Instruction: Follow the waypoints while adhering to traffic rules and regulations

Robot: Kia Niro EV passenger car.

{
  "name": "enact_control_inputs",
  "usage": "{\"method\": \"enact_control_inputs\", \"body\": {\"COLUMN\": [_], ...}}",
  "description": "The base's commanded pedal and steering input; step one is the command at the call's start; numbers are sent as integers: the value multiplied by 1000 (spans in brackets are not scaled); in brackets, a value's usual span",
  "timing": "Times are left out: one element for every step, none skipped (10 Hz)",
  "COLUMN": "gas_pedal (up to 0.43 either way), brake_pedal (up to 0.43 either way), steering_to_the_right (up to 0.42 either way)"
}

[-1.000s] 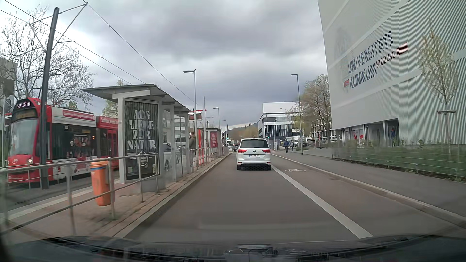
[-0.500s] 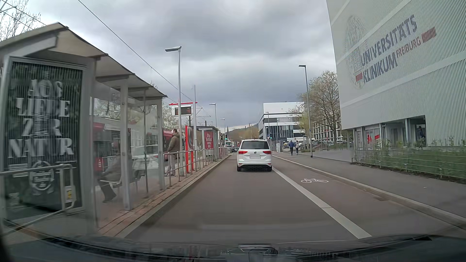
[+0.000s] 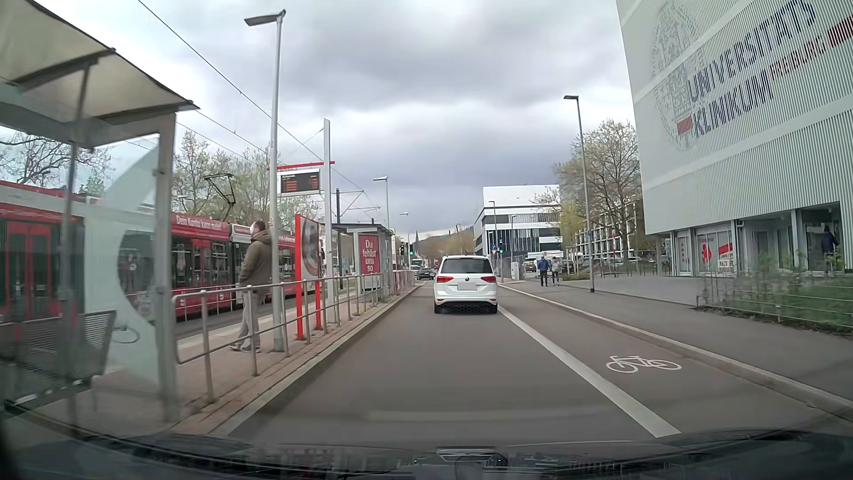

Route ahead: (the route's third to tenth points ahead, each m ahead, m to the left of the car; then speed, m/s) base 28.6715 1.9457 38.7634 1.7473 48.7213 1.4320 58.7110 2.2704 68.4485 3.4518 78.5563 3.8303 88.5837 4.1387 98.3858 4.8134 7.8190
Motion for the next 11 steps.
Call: {"method": "enact_control_inputs", "body": {"gas_pedal": [8,8,8,20,20,47,47,59,67,79,79], "brake_pedal": [0,0,0,0,0,0,0,0,0,0,0], "steering_to_the_right": [-1,-1,-1,-1,-1,-1,-1,-1,-1,-1,-1]}}
